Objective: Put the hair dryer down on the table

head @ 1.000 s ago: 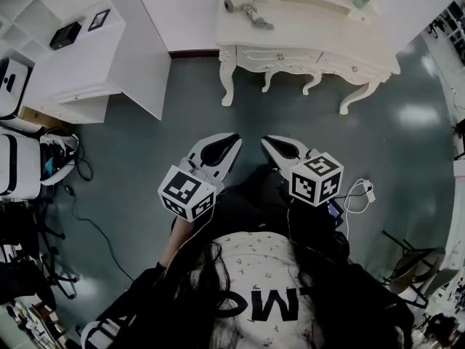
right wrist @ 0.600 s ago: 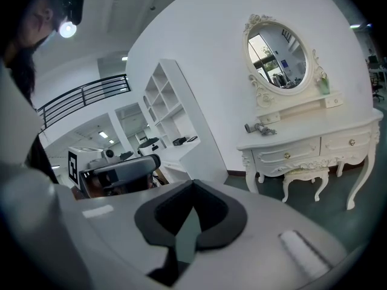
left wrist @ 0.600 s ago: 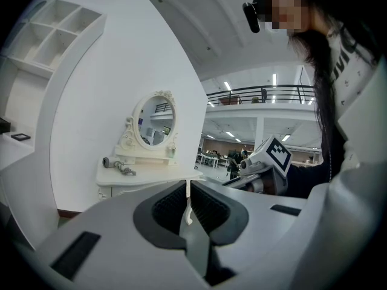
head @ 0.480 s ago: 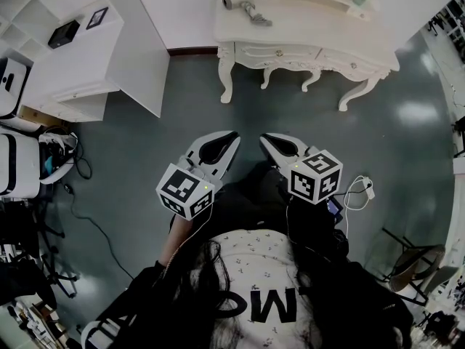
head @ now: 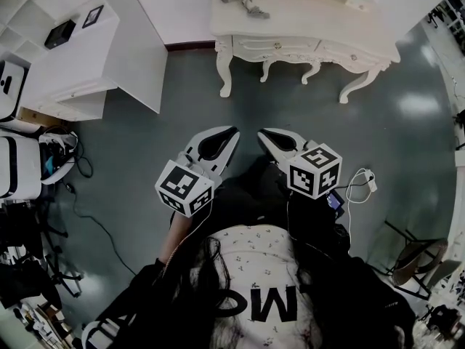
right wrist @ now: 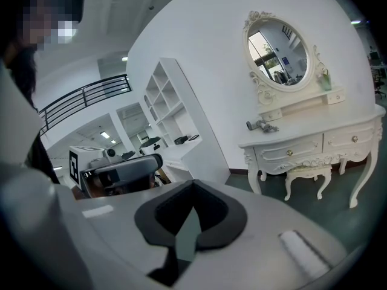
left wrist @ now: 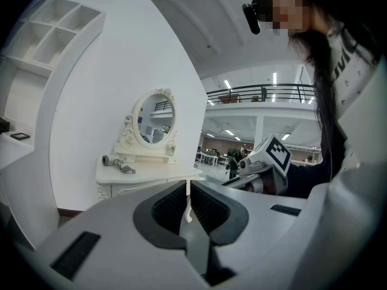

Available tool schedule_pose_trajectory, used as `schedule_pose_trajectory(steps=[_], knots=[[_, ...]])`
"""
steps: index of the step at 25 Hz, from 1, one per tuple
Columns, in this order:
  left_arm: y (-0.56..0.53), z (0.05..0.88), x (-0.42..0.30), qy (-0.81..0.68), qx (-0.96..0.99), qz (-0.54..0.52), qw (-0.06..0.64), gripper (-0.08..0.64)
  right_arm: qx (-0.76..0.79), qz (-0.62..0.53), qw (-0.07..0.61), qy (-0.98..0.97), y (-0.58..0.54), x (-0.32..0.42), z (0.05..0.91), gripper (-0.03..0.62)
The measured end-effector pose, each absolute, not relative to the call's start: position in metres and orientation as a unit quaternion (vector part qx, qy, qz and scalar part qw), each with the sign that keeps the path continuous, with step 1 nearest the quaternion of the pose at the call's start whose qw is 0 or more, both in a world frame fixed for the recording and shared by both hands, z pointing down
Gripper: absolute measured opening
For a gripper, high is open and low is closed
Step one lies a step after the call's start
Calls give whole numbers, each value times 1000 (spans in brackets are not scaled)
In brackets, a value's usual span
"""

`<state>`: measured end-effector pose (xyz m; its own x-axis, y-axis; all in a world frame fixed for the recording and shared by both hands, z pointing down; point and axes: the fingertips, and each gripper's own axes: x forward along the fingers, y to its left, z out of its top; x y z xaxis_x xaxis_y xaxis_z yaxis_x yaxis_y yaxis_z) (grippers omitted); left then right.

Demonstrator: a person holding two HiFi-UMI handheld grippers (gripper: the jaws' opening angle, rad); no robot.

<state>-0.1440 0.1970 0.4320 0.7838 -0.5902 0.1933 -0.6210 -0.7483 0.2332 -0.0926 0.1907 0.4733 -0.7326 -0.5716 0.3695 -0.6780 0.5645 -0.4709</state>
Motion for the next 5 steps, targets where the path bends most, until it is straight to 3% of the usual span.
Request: schedule_pose_trajectory(steps=[5], knots=[[194, 432, -143, -326, 933, 53, 143, -2, 353, 304, 90, -880, 187, -91, 475, 9]])
